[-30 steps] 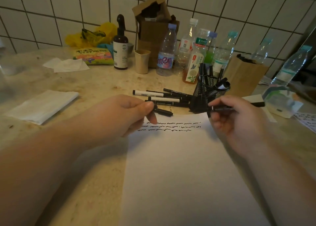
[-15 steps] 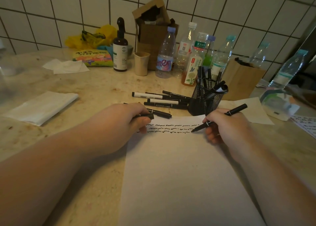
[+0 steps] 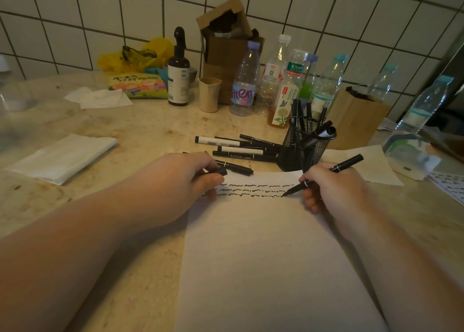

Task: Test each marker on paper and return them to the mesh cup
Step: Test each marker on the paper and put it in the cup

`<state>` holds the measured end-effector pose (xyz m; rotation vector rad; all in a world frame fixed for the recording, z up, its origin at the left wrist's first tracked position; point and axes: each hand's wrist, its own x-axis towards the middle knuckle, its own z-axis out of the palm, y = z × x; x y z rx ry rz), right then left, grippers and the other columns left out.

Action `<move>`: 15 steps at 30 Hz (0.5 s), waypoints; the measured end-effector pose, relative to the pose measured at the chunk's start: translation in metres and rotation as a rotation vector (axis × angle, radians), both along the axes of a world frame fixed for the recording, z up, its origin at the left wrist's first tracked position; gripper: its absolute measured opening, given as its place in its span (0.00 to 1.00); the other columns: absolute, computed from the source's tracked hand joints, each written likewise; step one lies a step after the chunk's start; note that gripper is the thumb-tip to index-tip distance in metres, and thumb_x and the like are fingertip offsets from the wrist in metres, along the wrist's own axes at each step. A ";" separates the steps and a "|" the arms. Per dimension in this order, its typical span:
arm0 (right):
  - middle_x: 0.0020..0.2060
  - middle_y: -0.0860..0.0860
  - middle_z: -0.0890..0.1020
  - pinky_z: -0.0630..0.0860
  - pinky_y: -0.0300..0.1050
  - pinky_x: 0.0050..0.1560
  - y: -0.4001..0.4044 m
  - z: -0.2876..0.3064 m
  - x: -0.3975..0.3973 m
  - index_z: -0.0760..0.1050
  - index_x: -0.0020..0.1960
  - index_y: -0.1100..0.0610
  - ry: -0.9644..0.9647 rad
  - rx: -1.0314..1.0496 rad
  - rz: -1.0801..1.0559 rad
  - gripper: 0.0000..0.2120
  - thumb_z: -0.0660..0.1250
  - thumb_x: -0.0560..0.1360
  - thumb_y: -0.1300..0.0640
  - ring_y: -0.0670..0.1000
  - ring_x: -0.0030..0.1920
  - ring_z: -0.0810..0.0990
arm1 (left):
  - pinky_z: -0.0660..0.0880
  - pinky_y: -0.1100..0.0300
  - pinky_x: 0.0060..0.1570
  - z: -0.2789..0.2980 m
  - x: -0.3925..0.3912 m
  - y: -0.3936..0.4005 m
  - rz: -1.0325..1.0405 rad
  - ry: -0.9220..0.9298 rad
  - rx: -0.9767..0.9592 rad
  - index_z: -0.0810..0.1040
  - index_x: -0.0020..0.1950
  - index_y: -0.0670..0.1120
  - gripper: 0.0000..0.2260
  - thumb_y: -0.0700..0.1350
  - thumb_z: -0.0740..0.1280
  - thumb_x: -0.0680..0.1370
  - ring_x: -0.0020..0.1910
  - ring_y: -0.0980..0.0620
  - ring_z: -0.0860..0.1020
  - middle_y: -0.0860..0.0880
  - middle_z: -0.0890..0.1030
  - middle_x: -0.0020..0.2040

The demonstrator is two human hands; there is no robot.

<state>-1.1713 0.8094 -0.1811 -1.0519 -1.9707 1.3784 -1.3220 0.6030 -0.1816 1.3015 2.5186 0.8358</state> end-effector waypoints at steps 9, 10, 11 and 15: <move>0.25 0.55 0.77 0.73 0.43 0.28 0.006 -0.002 0.001 0.79 0.39 0.61 -0.029 0.042 -0.042 0.09 0.64 0.76 0.62 0.53 0.27 0.74 | 0.71 0.68 0.41 -0.001 -0.001 0.000 -0.006 0.023 0.002 0.76 0.53 0.60 0.07 0.58 0.60 0.79 0.40 0.67 0.77 0.66 0.82 0.40; 0.25 0.55 0.77 0.73 0.44 0.28 0.007 -0.002 0.002 0.79 0.39 0.61 -0.028 0.051 -0.046 0.09 0.64 0.75 0.62 0.53 0.27 0.75 | 0.72 0.67 0.42 0.000 -0.001 0.000 -0.007 0.021 -0.002 0.76 0.53 0.60 0.07 0.58 0.60 0.79 0.40 0.66 0.77 0.66 0.83 0.40; 0.25 0.55 0.77 0.72 0.44 0.28 0.008 -0.001 0.002 0.79 0.39 0.61 -0.027 0.057 -0.048 0.09 0.64 0.75 0.62 0.53 0.27 0.75 | 0.72 0.67 0.42 0.000 -0.001 0.000 -0.008 0.021 -0.002 0.76 0.53 0.60 0.08 0.58 0.60 0.79 0.40 0.66 0.77 0.65 0.83 0.40; 0.25 0.55 0.75 0.70 0.43 0.27 0.005 0.002 0.002 0.79 0.40 0.61 0.035 -0.010 -0.037 0.08 0.64 0.75 0.63 0.52 0.27 0.72 | 0.72 0.66 0.41 0.001 0.001 -0.001 -0.013 0.030 -0.006 0.76 0.53 0.61 0.08 0.59 0.59 0.79 0.40 0.65 0.77 0.65 0.83 0.39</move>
